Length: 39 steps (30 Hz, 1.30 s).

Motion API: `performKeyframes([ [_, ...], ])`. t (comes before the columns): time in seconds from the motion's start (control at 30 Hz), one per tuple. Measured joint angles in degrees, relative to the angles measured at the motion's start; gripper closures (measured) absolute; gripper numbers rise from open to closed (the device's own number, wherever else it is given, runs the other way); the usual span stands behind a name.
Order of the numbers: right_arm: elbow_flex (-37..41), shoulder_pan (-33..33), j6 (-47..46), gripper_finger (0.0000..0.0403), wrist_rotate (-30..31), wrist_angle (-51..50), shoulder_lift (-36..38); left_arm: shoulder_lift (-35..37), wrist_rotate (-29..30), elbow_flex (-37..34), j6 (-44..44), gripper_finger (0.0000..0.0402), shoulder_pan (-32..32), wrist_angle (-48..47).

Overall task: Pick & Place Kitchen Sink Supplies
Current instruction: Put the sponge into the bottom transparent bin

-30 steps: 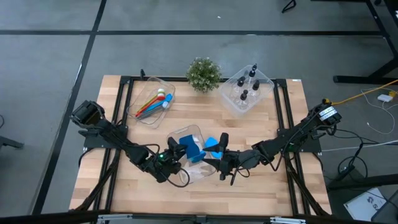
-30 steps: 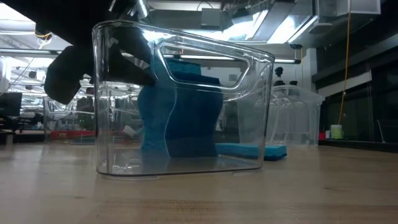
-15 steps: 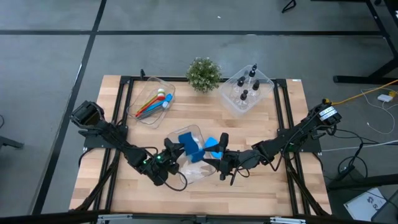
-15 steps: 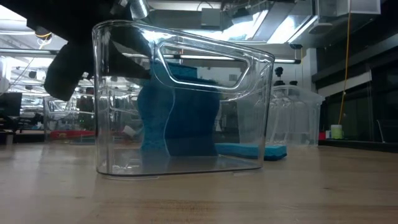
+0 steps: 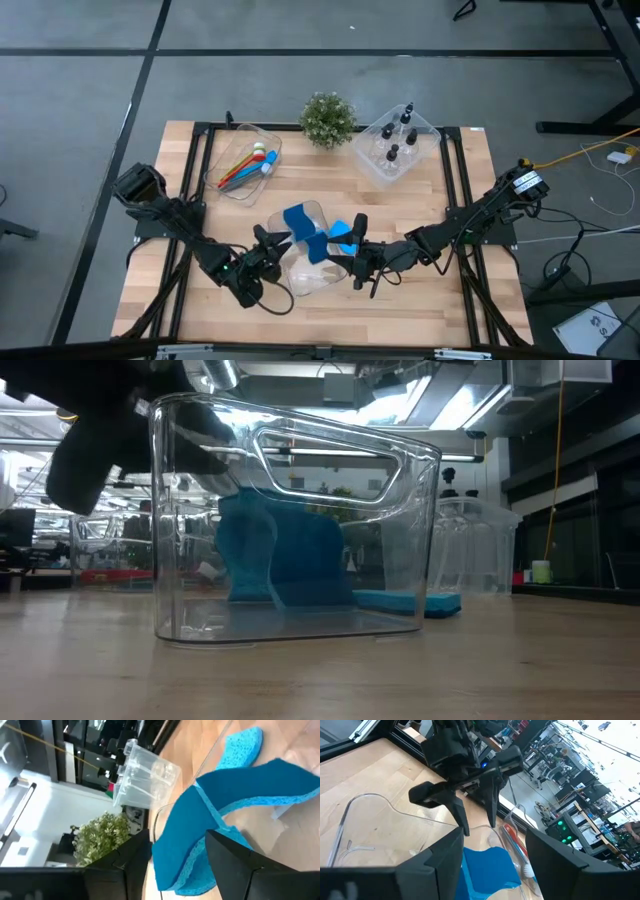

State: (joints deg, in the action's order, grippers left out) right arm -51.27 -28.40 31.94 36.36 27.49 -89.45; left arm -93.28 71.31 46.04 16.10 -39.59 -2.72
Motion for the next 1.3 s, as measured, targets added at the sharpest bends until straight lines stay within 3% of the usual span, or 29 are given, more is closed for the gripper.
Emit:
performKeyframes([
  [0.2, 0.0, 0.0, 0.0, 0.0191, 0.0, -0.02, 0.0, 6.29, -0.18, 0.0, -11.49, 0.0214, -1.65, -5.78],
  [0.43, 0.0, 0.0, 0.0, 0.0191, 0.0, -0.03, 0.0, 21.29, -5.02, 0.0, -26.41, 0.0214, -2.06, -21.66],
  [0.6, 0.0, -0.02, -0.79, 0.0191, 0.0, -0.03, 0.0, 31.73, -5.1, -0.49, -37.56, 0.0214, -2.51, -32.52],
  [0.97, 0.01, -0.02, -5.41, 0.0191, 0.01, -0.28, 0.29, 50.93, -4.84, -14.99, -49.7, 0.0215, -4.58, -32.83],
  [1.3, 0.02, -0.02, -10.16, 0.0191, -0.37, -2.82, 2.19, 66.52, -5.43, -27.64, -51.07, 0.0215, -4.58, -24.19],
])
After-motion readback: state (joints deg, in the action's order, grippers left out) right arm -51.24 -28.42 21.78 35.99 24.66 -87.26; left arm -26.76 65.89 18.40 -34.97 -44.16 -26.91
